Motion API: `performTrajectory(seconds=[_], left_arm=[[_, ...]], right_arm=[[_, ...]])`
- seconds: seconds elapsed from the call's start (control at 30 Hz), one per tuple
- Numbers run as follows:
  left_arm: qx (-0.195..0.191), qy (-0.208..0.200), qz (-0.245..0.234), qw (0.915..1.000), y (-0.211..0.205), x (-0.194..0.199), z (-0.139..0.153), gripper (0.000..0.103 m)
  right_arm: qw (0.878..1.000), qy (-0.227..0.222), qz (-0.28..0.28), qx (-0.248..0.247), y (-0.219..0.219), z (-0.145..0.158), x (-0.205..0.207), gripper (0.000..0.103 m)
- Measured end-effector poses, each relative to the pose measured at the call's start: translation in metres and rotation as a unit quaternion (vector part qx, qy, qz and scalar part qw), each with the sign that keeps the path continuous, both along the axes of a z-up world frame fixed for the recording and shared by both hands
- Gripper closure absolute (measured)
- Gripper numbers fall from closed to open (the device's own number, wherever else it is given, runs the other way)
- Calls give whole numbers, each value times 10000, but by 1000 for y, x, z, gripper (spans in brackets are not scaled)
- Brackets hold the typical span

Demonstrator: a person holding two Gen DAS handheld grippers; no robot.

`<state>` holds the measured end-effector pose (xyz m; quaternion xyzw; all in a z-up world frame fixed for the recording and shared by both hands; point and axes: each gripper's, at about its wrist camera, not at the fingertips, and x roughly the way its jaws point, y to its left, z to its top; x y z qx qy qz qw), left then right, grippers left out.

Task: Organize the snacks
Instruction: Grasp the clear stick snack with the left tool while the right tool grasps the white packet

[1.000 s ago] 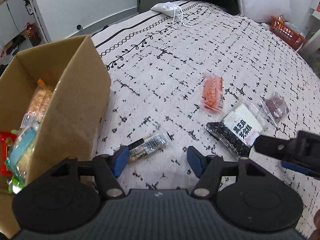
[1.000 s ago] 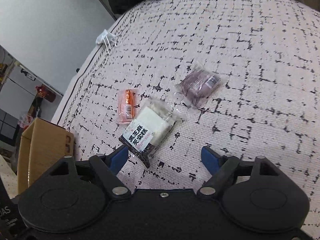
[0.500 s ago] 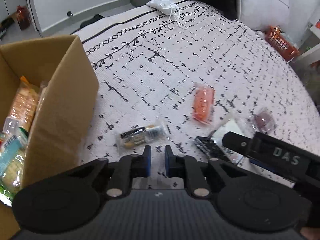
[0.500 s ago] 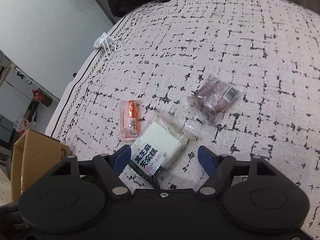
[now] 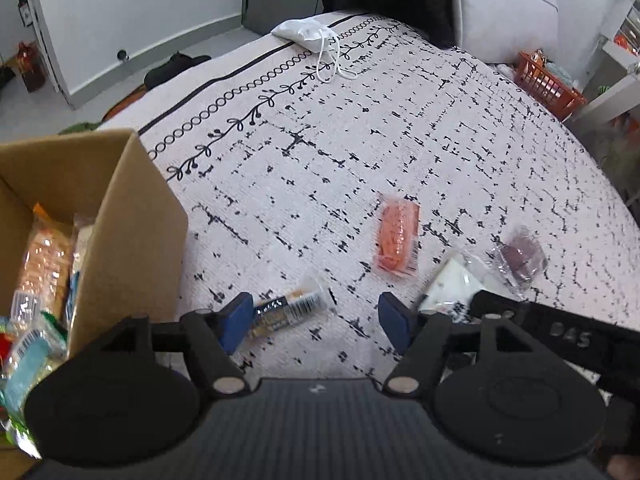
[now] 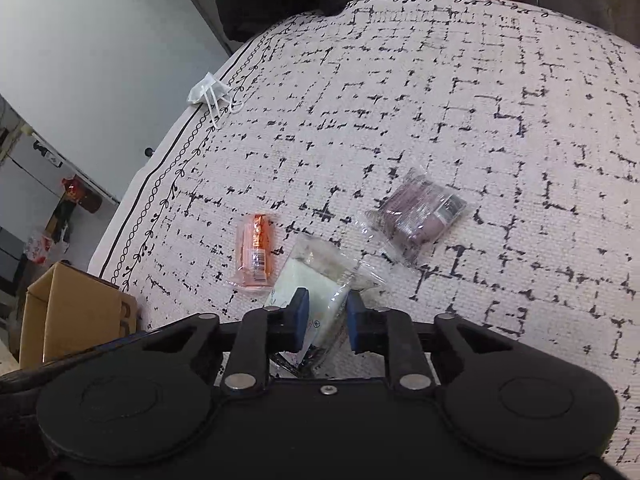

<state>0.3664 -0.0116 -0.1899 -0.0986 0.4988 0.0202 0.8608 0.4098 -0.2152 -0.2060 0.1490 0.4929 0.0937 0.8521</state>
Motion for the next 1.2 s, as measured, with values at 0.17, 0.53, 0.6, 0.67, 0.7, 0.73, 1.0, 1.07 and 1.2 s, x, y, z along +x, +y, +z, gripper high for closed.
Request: performTrajectory(seconds=[0.17,0.53,0.6,0.67,0.7,0.73,1.0,1.07,1.2], left_arm=[[235,-29,-96,9997,-3,7,-3,34],[138,296,-173,9993,-5,5,-22,41],[158,288,-172,9993,-5,4,-22,54],[185,287,-127,9993,-4,5,-21,65],[198,294,-90,9993,-3,6,-21,73],[202,299,-61,9993,-2,7,-21,76],[98,299,15,9995,0,4,-16,85],[88,284,48,9995,1,1,-13,85],[65,227,129,9996,4,-5,-5,85]], right_arm=[[10000,-22,-50,-1,-7,4,2,89],[9998,-68,-177,-22,-8,2,8,54],[9999,-73,-129,-44,-1,-2,9,44],[9999,10,-48,-118,7,-8,10,43],[9998,-10,-22,-184,11,-10,9,41],[9996,-71,20,-271,15,-11,8,39],[9961,-312,339,-758,32,-12,5,48],[9969,-202,395,-652,31,-10,5,51],[9973,-129,425,-590,32,-7,0,52]])
